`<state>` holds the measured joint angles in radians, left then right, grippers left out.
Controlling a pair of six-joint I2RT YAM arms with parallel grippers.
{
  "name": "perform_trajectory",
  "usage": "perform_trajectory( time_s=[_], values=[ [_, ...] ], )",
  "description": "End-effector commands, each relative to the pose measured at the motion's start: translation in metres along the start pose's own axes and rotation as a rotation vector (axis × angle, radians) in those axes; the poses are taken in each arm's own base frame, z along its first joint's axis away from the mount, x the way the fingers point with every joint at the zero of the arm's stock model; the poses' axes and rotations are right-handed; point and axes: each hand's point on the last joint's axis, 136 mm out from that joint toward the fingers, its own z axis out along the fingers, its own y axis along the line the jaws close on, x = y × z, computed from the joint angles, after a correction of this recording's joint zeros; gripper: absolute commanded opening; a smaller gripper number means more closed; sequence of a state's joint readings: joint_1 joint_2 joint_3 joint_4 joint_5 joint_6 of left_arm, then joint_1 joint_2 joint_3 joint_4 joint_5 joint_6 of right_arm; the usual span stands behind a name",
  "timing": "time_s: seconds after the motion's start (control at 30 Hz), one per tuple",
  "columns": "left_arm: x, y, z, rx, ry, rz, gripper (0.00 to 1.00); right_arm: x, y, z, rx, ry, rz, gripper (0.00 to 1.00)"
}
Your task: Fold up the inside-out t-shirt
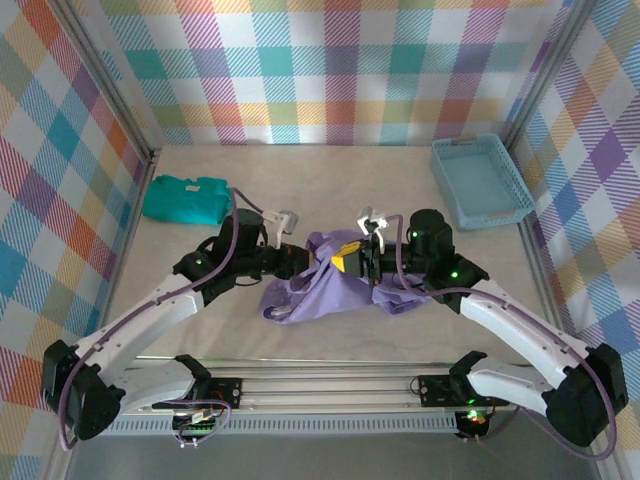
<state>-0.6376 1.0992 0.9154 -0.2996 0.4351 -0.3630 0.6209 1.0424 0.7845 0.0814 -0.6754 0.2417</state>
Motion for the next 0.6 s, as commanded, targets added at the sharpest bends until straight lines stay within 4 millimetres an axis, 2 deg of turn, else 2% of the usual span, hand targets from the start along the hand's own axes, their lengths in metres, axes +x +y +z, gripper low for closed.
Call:
perform_trajectory(
  time_s=[0.0, 0.23, 0.4, 0.5, 0.57],
  values=[
    [-0.019, -0.036, -0.027, 0.138, -0.097, 0.087, 0.06, -0.009, -0.001, -0.012, 0.059, -0.011, -0.055, 0.0],
    [-0.026, -0.084, -0.067, 0.374, -0.208, 0.17, 0.0, -0.003, -0.016, -0.011, 0.132, 0.033, -0.03, 0.0],
    [-0.028, -0.106, -0.091, 0.455, -0.272, 0.239, 0.0, 0.009, -0.051, -0.009, 0.288, 0.091, 0.081, 0.12],
    [-0.032, -0.11, -0.098, 0.454, -0.302, 0.265, 0.0, 0.022, -0.081, -0.023, 0.495, 0.155, 0.18, 0.24],
    [-0.034, -0.109, -0.098, 0.442, -0.311, 0.269, 0.0, 0.026, -0.083, -0.031, 0.553, 0.208, 0.203, 0.31]
  ],
)
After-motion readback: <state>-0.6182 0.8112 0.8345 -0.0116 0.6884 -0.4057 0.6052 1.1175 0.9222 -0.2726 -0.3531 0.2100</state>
